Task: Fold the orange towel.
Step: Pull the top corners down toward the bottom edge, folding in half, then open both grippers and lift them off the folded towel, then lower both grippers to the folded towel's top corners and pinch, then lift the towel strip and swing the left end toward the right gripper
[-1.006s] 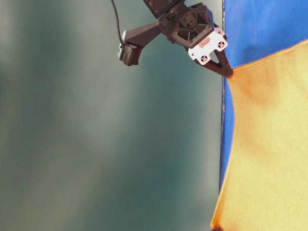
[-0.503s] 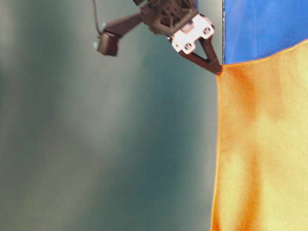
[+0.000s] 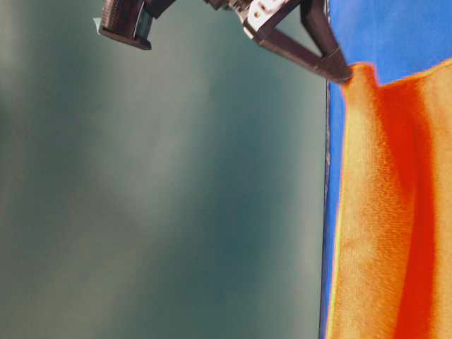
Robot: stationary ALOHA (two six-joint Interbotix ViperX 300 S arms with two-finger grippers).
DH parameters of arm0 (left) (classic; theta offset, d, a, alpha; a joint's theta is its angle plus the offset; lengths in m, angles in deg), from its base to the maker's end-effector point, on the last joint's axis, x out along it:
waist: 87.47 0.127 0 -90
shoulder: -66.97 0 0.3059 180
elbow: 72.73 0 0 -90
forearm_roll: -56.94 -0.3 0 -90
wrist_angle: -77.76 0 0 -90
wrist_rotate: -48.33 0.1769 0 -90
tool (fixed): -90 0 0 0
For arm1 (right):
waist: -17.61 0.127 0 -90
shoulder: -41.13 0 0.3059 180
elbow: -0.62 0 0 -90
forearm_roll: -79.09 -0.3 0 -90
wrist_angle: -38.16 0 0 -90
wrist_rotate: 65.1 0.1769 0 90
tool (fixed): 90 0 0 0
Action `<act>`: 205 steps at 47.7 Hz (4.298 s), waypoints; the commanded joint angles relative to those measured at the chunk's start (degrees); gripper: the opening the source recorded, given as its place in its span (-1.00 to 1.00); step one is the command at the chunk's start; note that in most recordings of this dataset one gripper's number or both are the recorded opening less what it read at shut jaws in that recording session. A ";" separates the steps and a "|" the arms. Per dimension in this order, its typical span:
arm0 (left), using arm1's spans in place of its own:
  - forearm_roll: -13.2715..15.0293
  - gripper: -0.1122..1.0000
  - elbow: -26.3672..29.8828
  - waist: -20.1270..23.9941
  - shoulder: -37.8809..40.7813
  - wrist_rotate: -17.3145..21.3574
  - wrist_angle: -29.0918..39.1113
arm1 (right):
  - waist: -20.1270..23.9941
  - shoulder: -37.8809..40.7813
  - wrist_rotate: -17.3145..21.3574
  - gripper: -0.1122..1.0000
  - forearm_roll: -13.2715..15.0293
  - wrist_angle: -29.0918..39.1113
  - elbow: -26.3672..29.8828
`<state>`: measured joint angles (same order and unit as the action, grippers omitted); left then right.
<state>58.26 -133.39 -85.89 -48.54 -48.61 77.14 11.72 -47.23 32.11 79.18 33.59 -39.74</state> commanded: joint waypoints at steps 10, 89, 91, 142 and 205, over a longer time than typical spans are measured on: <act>0.09 -0.74 0.26 -6.15 6.33 -2.46 -1.93 | 4.39 0.09 3.60 -0.77 -0.18 0.35 0.09; 0.26 0.53 0.70 11.07 6.06 5.36 -3.87 | -5.63 2.55 6.59 0.32 3.96 2.29 2.81; 0.18 0.53 0.97 11.07 6.94 5.36 -4.13 | -5.71 3.08 6.59 0.32 4.04 2.29 3.16; 0.18 -0.21 3.34 12.39 27.86 4.48 -11.87 | -5.27 14.50 6.50 -0.53 5.19 -2.20 3.69; 0.18 -0.68 9.93 8.79 -6.50 4.75 17.40 | -2.55 -10.46 6.42 -0.74 6.94 11.34 4.92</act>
<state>58.43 -124.08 -76.40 -54.78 -43.78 94.89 9.09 -56.98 38.52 85.77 45.28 -35.61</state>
